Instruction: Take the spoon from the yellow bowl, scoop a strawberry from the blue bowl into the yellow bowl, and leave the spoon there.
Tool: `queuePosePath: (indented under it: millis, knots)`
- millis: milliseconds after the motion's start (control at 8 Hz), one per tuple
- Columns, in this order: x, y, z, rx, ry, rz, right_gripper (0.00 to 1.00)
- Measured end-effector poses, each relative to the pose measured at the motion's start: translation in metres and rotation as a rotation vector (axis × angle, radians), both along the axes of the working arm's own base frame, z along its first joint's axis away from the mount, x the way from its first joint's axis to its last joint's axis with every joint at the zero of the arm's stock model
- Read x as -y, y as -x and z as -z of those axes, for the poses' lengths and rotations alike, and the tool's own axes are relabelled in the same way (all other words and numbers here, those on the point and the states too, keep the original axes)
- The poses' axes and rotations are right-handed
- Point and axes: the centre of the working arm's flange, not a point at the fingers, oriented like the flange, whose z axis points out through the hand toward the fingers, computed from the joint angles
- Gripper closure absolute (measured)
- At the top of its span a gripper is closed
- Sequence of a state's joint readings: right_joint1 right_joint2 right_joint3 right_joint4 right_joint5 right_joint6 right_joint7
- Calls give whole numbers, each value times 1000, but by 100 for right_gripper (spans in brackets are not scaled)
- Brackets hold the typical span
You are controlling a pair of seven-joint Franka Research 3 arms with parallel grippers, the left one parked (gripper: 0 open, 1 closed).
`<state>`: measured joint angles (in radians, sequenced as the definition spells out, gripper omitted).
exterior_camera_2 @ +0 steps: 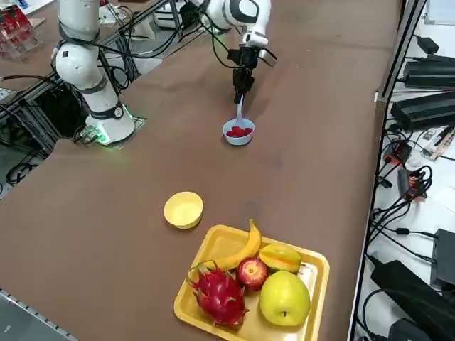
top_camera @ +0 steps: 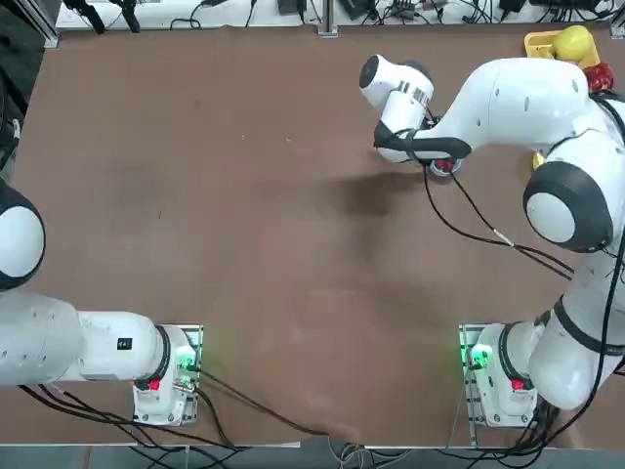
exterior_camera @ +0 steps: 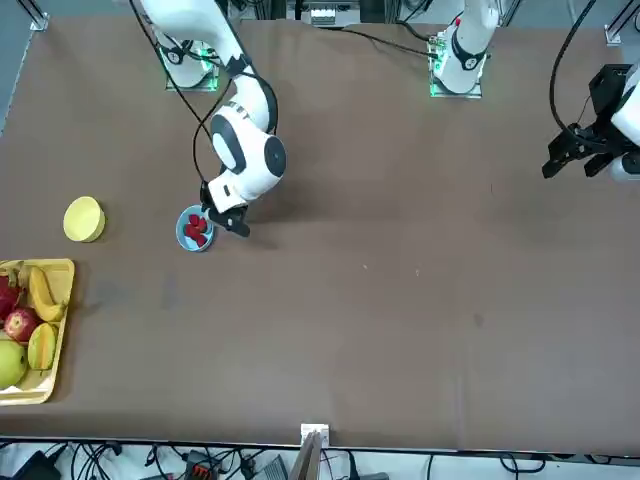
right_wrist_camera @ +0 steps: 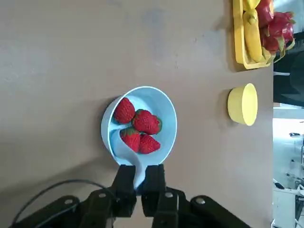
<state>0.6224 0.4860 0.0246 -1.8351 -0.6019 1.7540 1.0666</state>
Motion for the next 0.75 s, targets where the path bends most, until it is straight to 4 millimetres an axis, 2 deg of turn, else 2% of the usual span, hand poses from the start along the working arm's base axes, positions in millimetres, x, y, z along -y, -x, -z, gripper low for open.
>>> queuePosePath:
  millis: [750]
  knots:
    - [-12,11,31,-55,144,-18,89]
